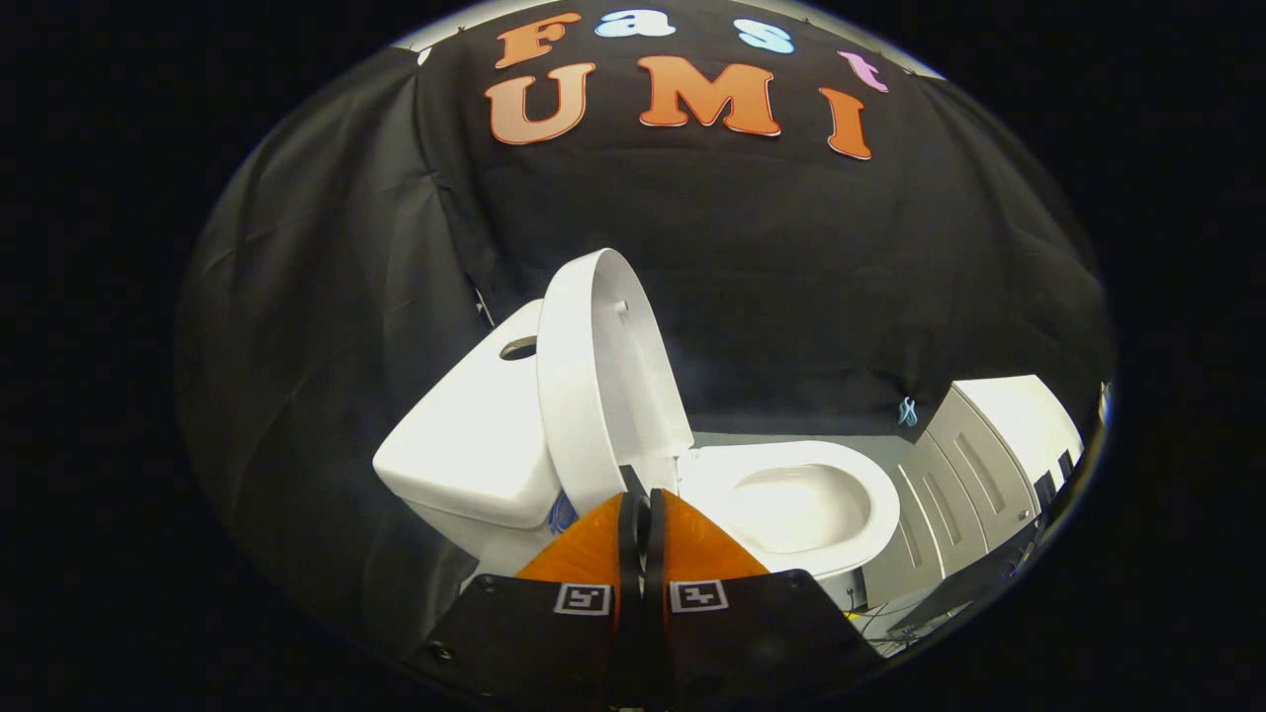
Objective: Open the toilet lid.
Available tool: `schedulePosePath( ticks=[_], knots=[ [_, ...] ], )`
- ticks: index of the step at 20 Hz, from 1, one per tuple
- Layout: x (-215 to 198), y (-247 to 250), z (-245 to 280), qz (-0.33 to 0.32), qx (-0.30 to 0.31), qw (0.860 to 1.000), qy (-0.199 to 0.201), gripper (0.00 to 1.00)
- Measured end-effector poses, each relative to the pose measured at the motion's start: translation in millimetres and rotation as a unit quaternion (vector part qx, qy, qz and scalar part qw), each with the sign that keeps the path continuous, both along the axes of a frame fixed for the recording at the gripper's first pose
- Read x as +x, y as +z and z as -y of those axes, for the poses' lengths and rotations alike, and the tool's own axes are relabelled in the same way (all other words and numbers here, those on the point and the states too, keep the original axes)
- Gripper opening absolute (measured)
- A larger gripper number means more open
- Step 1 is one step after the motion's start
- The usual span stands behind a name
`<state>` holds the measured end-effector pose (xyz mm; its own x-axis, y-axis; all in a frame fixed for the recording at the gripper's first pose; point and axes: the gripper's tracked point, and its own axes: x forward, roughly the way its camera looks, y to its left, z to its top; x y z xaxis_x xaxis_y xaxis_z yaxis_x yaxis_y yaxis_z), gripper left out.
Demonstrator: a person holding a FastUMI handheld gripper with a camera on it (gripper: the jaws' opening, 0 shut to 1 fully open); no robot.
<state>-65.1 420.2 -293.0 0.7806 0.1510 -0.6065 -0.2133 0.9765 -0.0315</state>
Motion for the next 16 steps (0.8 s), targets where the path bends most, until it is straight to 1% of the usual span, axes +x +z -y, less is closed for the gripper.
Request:
schedulePosePath(
  ticks=[2,4,5,6,7,8,11,13,15,16],
  knots=[
    [0,1,-6,0.006,-0.006,1.000,0.014,0.09],
    [1,2,-6,0.010,-0.009,1.000,0.025,0.15],
    [0,3,-7,0.010,-0.005,0.999,0.031,0.15],
    [0,9,-5,0.017,-0.007,0.999,0.033,0.24],
    [4,16,-2,0.028,-0.009,0.999,0.033,0.30],
    [7,26,2,0.037,-0.008,0.999,0.032,0.45],
    [12,47,18,0.055,0.002,0.998,0.025,0.63],
    [16,60,31,0.066,0.009,0.998,0.021,0.74],
    [18,74,44,0.079,0.015,0.997,0.016,0.95],
    [23,82,50,0.086,0.017,0.996,0.012,0.99]
  ],
)
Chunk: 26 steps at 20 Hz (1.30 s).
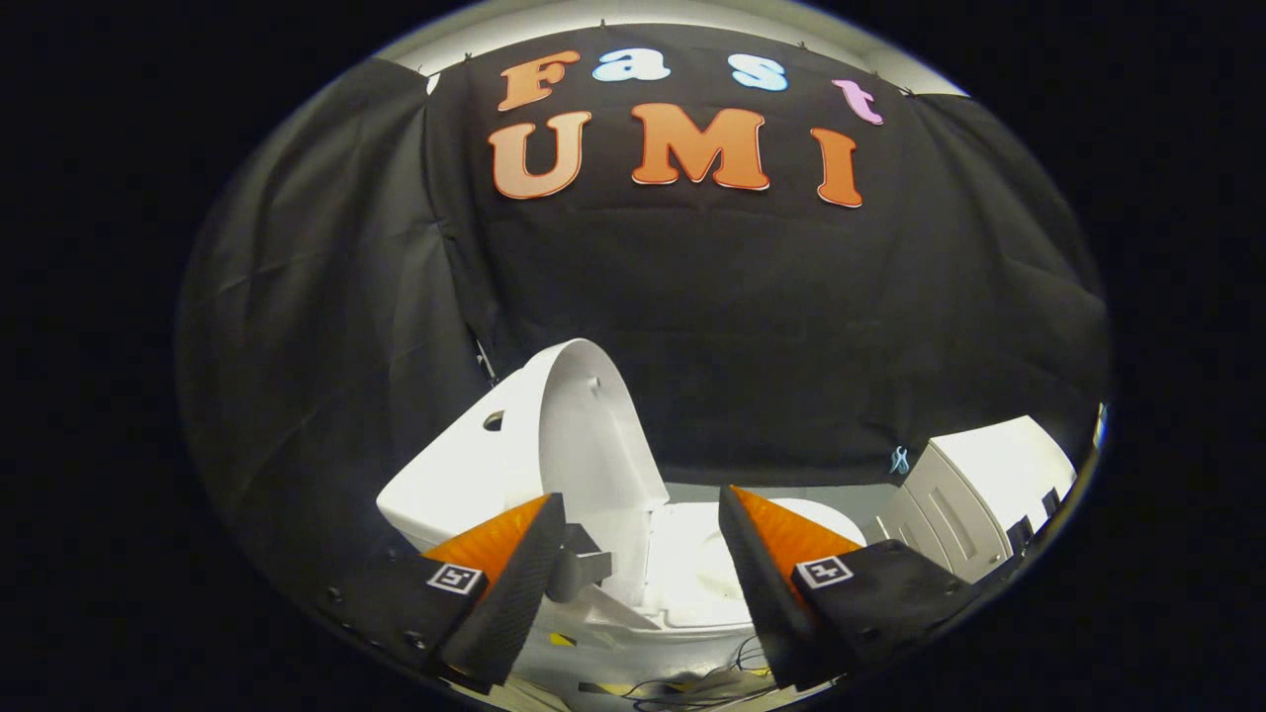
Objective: Open the toilet lid.
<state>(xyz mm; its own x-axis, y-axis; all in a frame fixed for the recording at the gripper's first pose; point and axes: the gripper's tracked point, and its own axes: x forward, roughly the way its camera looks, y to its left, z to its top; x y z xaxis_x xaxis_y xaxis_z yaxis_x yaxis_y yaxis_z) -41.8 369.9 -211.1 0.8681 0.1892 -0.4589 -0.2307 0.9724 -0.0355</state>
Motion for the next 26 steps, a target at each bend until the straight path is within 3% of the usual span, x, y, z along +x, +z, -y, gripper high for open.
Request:
schedulePosePath(
  ticks=[15,26],
  knots=[
    [41,80,134,0.070,0.016,0.996,-0.050,0.98],
    [49,131,185,0.115,0.024,0.991,-0.065,0.98]
  ],
)
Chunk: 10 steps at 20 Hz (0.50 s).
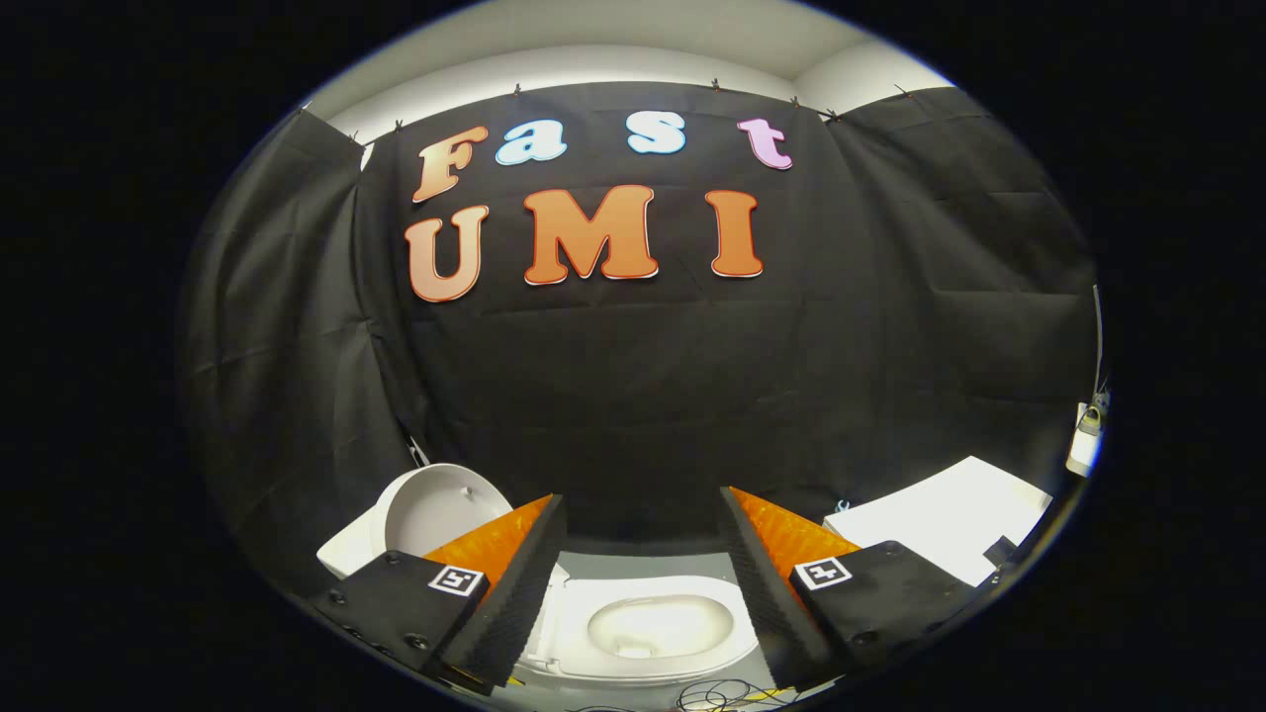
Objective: Open the toilet lid.
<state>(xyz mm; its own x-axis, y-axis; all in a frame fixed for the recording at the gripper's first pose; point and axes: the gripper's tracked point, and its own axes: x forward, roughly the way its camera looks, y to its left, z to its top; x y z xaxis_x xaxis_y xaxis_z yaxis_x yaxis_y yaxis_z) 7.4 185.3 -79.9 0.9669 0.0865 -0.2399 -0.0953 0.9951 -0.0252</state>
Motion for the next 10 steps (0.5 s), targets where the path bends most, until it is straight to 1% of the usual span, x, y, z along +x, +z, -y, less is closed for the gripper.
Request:
schedulePosePath(
  ticks=[10],
  knots=[
    [-1,14,26,0.016,0.000,1.000,-0.014,0.98]
  ],
)
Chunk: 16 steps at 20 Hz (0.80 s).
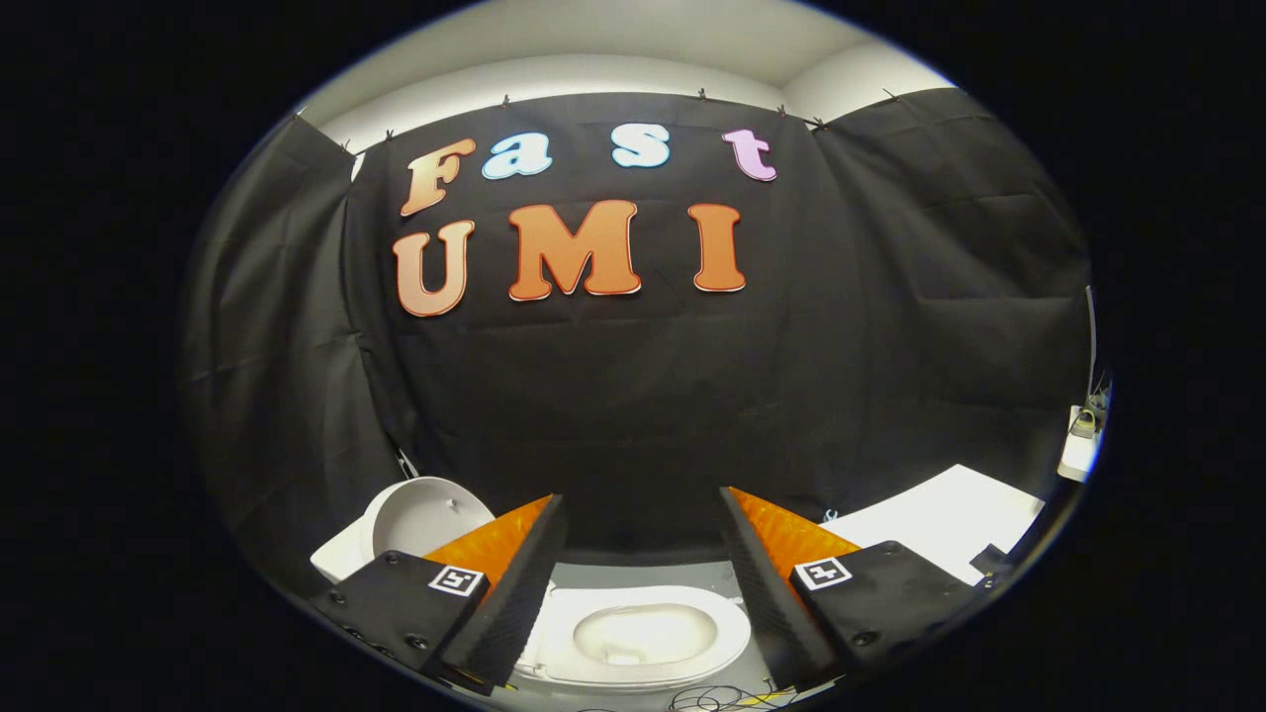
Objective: Open the toilet lid.
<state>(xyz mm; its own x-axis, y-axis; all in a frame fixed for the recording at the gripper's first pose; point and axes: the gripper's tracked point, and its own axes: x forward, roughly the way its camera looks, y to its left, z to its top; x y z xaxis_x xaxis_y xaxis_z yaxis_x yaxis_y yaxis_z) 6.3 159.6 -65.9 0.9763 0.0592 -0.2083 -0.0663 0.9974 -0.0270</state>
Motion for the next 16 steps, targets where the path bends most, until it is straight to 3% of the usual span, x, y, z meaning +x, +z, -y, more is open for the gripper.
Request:
schedulePosePath(
  ticks=[16],
  knots=[
    [3,1,21,0.003,-0.001,1.000,-0.019,0.98]
  ],
)
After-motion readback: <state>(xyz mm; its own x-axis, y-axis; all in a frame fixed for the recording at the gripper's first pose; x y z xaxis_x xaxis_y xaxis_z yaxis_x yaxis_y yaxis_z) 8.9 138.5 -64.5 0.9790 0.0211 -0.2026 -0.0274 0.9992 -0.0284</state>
